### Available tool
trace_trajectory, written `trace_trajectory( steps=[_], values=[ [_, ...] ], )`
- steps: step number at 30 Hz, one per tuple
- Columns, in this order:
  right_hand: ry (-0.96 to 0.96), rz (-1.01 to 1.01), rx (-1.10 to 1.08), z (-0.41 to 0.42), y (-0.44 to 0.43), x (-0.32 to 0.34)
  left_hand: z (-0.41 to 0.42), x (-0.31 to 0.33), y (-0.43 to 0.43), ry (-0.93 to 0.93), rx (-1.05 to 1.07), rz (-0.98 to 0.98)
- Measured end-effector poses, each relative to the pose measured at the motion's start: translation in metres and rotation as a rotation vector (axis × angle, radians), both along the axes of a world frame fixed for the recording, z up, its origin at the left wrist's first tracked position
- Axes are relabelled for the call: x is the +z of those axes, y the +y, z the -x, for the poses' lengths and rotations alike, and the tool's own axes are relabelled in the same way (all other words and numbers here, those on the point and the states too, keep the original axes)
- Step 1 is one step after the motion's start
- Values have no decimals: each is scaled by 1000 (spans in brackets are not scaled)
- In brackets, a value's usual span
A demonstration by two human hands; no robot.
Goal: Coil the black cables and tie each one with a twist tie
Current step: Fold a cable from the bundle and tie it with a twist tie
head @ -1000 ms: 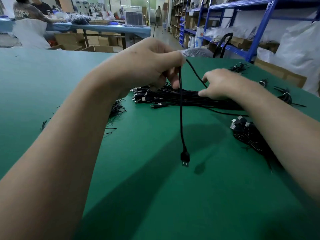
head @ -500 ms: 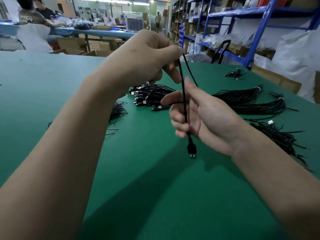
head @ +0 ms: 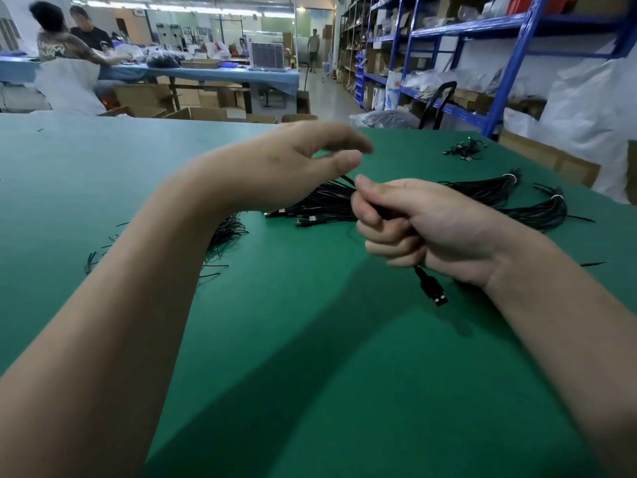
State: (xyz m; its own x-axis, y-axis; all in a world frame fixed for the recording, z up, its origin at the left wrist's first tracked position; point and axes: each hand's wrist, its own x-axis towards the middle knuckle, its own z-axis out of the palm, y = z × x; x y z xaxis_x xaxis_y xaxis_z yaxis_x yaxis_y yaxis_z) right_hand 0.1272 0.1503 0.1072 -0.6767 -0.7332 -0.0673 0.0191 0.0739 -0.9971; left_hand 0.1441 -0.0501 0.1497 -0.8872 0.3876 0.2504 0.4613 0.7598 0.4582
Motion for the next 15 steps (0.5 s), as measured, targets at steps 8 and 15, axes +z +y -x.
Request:
trace_trajectory(
  steps=[8, 15],
  values=[
    [103, -139, 57, 7, 25, 4, 2, -3, 0, -15, -63, -9],
    [153, -179, 120, 8, 33, 7, -7, 6, -2, 213, -43, -86]
  ],
)
